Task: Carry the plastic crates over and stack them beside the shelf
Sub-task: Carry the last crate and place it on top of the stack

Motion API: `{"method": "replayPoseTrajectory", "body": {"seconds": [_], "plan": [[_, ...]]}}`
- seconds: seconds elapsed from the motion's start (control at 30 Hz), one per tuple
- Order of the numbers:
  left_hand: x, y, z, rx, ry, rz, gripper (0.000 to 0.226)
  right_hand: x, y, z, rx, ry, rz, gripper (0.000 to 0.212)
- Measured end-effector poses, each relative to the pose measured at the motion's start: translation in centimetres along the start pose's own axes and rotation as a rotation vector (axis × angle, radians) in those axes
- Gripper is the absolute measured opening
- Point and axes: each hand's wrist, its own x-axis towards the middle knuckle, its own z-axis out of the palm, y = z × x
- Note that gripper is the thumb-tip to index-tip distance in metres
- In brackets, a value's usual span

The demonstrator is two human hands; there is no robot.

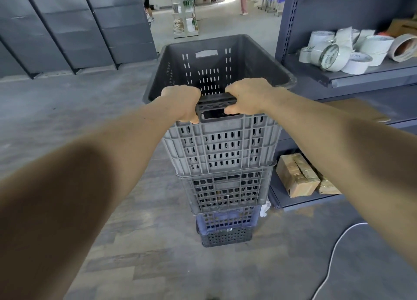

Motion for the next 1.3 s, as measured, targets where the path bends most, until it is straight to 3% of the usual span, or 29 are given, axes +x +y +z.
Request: {"method": "replayPoseTrajectory", "body": {"seconds": [0.2, 0.67, 1.3], "plan": [[-1.3, 0.0, 0.6, -0.025, 0.015, -0.076, 0.044, -0.7, -1.9, 0.9, -0.094, 0.116, 0.049, 0.03], [-1.1, 1.3, 0.3, -0.028, 0.033, -0.167, 0.047, -0.6, -0.6, 0.2, -0.048, 0.059, 0.015, 0.025], [0.5, 0.2, -0.1, -0.143, -0.015, 0.0, 0.034, 0.1, 0.4, -1.2, -0.044, -0.115, -0.008, 0.028]]}}
